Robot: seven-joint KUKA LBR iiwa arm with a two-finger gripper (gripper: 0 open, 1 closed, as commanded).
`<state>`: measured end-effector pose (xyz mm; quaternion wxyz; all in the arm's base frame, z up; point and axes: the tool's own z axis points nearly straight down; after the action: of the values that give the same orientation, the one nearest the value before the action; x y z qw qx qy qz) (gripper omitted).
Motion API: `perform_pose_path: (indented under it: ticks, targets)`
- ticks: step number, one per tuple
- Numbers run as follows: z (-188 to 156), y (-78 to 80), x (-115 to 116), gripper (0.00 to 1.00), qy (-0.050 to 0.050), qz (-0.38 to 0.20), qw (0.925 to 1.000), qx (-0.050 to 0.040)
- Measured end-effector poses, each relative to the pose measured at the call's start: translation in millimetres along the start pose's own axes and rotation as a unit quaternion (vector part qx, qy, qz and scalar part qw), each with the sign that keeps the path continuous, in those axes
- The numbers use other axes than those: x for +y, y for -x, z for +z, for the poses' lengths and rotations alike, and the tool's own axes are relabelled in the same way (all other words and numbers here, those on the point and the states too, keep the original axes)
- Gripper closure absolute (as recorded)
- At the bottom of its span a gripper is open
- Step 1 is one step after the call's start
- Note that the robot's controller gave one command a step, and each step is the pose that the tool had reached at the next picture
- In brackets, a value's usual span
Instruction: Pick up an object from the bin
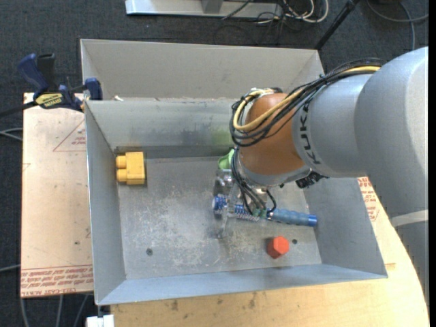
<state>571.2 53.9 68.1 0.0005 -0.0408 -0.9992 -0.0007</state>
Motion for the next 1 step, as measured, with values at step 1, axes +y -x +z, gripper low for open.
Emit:
perform_pose_path:
  ticks: [1]
  targets:
    - [-0.3, 0.5, 0.7, 0.00, 0.000, 0.000, 1.0000, -0.0008]
